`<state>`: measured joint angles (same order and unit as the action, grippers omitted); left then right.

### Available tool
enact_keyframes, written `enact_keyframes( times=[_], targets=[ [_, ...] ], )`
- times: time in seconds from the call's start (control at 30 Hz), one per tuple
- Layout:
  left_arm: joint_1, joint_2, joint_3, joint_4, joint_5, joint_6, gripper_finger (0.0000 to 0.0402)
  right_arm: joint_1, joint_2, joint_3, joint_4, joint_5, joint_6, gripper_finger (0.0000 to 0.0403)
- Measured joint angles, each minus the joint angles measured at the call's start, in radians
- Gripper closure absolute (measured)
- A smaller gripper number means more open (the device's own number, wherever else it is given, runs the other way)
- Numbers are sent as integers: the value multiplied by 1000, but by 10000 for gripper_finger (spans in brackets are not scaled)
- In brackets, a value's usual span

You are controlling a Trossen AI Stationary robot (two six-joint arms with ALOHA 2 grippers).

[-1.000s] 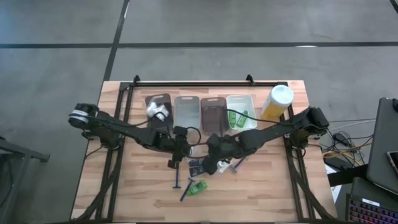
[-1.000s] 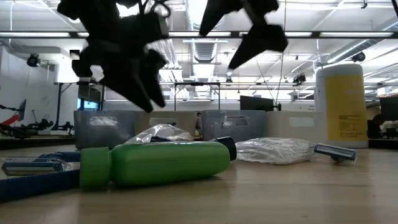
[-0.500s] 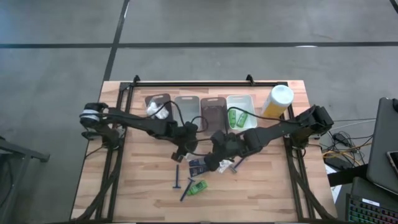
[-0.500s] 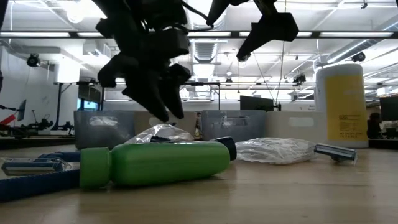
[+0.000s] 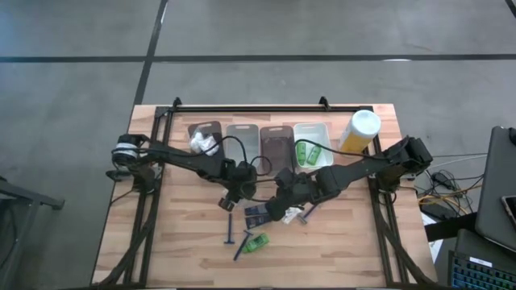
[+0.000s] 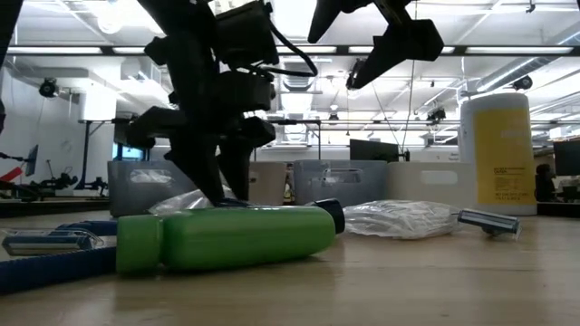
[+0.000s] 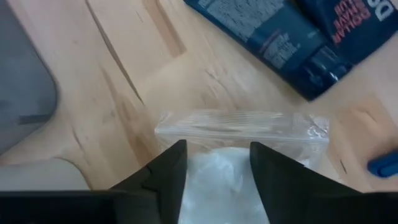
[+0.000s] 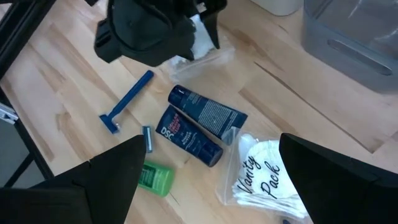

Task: Pick & Place Travel size toiletries
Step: Put the white cotton pack into the left black bin

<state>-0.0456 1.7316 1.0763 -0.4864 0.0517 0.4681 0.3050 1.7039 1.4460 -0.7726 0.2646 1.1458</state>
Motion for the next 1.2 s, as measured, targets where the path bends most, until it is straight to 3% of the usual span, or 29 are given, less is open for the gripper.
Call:
enact_keyframes(
  times=[0.4, 0.93, 1.07, 1.2],
  targets=[
    [-9, -10, 0, -47, 0, -17, 389, 1, 0, 0, 1, 23, 11, 39],
    [-102, -198, 77, -179, -143, -151, 400, 21, 0, 5, 3, 24, 1, 39],
    [-103, -261, 119, -251, -239, -226, 400, 20, 0, 5, 3, 23, -17, 39],
    [-83, -338, 137, -305, -417, -337, 401, 25, -5, 5, 4, 24, -31, 39]
  ],
)
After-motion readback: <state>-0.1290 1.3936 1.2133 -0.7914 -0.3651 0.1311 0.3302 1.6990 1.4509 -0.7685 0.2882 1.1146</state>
